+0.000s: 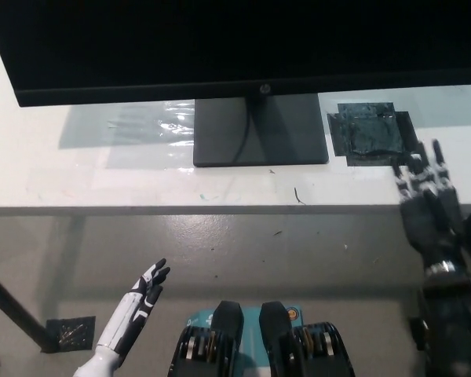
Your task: The monitor is being placed at the center of the desk and the robot uses its right hand to grab on the right side of the monitor and tilt the angle of the montior sideways.
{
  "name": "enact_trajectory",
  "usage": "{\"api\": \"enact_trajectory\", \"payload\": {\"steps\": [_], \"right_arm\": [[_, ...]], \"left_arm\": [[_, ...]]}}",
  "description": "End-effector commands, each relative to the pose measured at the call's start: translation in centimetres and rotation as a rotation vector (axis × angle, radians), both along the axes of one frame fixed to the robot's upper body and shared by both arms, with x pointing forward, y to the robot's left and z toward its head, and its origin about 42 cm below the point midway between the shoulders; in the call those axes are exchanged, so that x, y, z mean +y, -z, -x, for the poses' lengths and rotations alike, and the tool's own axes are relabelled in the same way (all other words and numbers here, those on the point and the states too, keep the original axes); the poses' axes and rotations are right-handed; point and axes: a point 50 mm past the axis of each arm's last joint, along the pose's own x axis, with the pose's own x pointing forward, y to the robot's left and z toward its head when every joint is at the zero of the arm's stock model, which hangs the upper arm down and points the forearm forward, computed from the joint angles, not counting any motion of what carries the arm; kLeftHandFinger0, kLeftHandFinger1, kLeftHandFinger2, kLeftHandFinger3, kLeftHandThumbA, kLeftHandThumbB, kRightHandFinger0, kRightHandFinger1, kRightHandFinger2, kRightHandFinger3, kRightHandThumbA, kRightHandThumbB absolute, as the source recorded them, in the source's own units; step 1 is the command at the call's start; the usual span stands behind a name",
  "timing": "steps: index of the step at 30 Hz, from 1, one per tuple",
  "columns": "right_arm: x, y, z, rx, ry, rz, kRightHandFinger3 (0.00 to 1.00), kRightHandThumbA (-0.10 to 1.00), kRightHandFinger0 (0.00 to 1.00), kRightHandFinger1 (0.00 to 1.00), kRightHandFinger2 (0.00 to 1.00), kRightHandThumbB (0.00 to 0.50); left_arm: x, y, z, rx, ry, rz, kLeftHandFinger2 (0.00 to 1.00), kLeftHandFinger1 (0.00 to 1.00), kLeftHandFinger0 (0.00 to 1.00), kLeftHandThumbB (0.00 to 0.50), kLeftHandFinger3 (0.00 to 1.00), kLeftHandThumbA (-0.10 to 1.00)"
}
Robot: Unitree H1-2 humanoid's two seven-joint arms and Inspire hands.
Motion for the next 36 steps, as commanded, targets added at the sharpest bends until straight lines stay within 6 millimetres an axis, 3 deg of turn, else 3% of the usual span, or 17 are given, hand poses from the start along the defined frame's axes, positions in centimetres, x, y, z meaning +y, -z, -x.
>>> {"api": "enact_trajectory", "payload": {"steps": [1, 5, 6, 7, 10, 13, 14, 16, 18, 20, 21, 24, 28, 31, 36], "right_arm": [[4.6, -21.6, 19.2, -1.089, 0.001, 0.540, 1.00, 1.00, 1.00, 1.00, 1.00, 0.436], [5.4, -20.8, 21.3, -1.143, 0.077, 0.662, 1.00, 1.00, 1.00, 1.00, 1.00, 0.441], [5.4, -20.4, 22.4, -1.107, 0.106, 0.715, 1.00, 1.00, 1.00, 1.00, 1.00, 0.407], [5.4, -20.2, 23.1, -1.066, 0.083, 0.709, 1.00, 0.91, 1.00, 1.00, 1.00, 0.402], [5.5, -20.1, 23.5, -1.044, 0.074, 0.707, 1.00, 0.90, 1.00, 1.00, 1.00, 0.401], [6.2, -16.3, 22.1, -1.000, 0.029, 0.680, 1.00, 0.99, 1.00, 1.00, 1.00, 0.422], [6.4, -16.0, 21.8, -0.990, 0.046, 0.689, 1.00, 1.00, 1.00, 1.00, 1.00, 0.423], [7.0, -13.4, 20.1, -0.909, 0.128, 0.786, 1.00, 1.00, 1.00, 1.00, 1.00, 0.355], [7.1, -11.8, 18.9, -0.808, 0.166, 0.859, 1.00, 1.00, 1.00, 1.00, 1.00, 0.356], [6.7, -9.4, 17.2, -0.676, 0.159, 0.929, 1.00, 1.00, 1.00, 1.00, 1.00, 0.286], [6.4, -7.6, 16.1, -0.591, 0.147, 0.958, 1.00, 1.00, 1.00, 1.00, 1.00, 0.279], [5.9, -4.8, 14.6, -0.453, 0.137, 1.058, 1.00, 1.00, 1.00, 1.00, 1.00, 0.305], [5.4, 0.4, 12.8, -0.256, 0.075, 1.106, 1.00, 1.00, 1.00, 1.00, 1.00, 0.321], [4.9, 2.7, 12.3, -0.167, 0.059, 1.135, 1.00, 1.00, 1.00, 1.00, 1.00, 0.327], [4.7, 4.3, 12.2, -0.101, 0.042, 1.095, 1.00, 1.00, 1.00, 1.00, 1.00, 0.346]], "left_arm": [[0.2, -1.4, -1.2, -0.083, 0.018, -0.028, 1.00, 1.00, 1.00, 0.301, 1.00, 1.00], [0.3, -1.6, -1.3, -0.088, 0.019, -0.037, 1.00, 1.00, 1.00, 0.305, 1.00, 1.00], [0.3, -1.6, -1.3, -0.092, 0.022, -0.044, 1.00, 1.00, 1.00, 0.293, 1.00, 1.00], [0.3, -1.6, -1.3, -0.092, 0.024, -0.046, 1.00, 1.00, 1.00, 0.292, 1.00, 1.00], [0.3, -1.6, -1.2, -0.092, 0.025, -0.047, 1.00, 1.00, 1.00, 0.290, 1.00, 1.00], [0.2, -1.6, -1.2, -0.092, 0.022, -0.042, 1.00, 1.00, 1.00, 0.283, 1.00, 1.00], [0.2, -1.6, -1.2, -0.091, 0.022, -0.039, 1.00, 1.00, 1.00, 0.279, 1.00, 1.00], [0.2, -1.6, -1.2, -0.089, 0.021, -0.036, 1.00, 1.00, 1.00, 0.283, 1.00, 1.00], [0.1, -1.6, -1.2, -0.091, 0.025, -0.039, 1.00, 1.00, 1.00, 0.280, 1.00, 1.00], [0.0, -1.5, -0.9, -0.086, 0.024, -0.031, 1.00, 1.00, 1.00, 0.280, 1.00, 1.00], [0.0, -1.4, -0.8, -0.084, 0.023, -0.029, 1.00, 1.00, 1.00, 0.282, 1.00, 1.00], [-0.1, -1.2, -0.5, -0.082, 0.020, -0.032, 1.00, 1.00, 1.00, 0.295, 1.00, 1.00], [0.1, -1.1, -0.1, -0.082, 0.021, -0.045, 1.00, 1.00, 1.00, 0.299, 1.00, 1.00], [0.1, -1.1, 0.0, -0.079, 0.024, -0.041, 1.00, 1.00, 1.00, 0.313, 1.00, 1.00], [0.1, -0.9, 0.8, -0.076, 0.021, -0.039, 1.00, 1.00, 1.00, 0.302, 1.00, 1.00]]}}
